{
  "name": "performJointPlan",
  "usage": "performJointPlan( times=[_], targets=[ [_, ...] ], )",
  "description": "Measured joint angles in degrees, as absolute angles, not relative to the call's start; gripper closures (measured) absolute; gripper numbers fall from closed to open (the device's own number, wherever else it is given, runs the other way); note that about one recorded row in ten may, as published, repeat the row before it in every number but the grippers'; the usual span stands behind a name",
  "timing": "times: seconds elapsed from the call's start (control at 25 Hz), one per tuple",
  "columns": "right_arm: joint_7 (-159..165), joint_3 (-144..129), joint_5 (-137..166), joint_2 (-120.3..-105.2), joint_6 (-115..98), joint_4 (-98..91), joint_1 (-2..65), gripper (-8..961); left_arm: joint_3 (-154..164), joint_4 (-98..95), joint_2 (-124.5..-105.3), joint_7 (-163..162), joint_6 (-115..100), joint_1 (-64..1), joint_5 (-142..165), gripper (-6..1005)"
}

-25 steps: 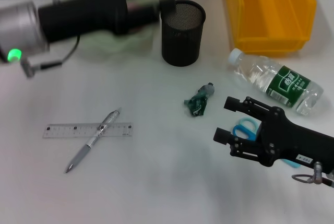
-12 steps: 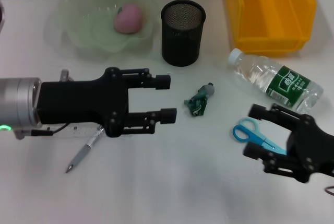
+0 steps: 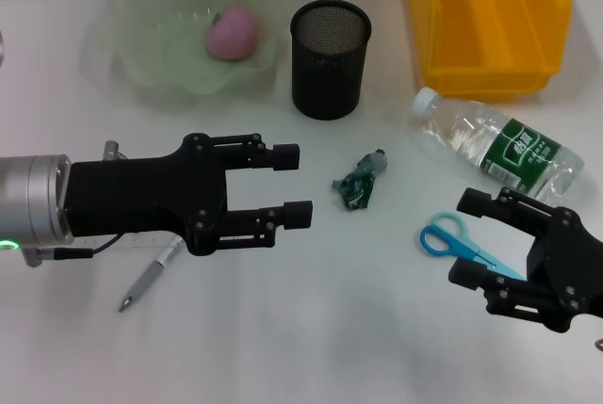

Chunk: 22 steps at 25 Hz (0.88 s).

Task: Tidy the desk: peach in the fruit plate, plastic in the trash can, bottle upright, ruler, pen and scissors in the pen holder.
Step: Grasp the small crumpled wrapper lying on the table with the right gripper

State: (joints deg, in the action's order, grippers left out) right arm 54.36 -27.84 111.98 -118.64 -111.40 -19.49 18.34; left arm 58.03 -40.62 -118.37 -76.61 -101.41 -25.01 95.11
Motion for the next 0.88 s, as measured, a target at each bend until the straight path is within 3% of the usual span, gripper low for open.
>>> performJointPlan(
  times=[0.88],
  targets=[
    [54.5,-27.7,111.8,-118.84,-110.9,-19.5,18.7,130,58.0,-40.2,-118.50,-76.5,-99.7,-25.5,95.0,333]
  ],
)
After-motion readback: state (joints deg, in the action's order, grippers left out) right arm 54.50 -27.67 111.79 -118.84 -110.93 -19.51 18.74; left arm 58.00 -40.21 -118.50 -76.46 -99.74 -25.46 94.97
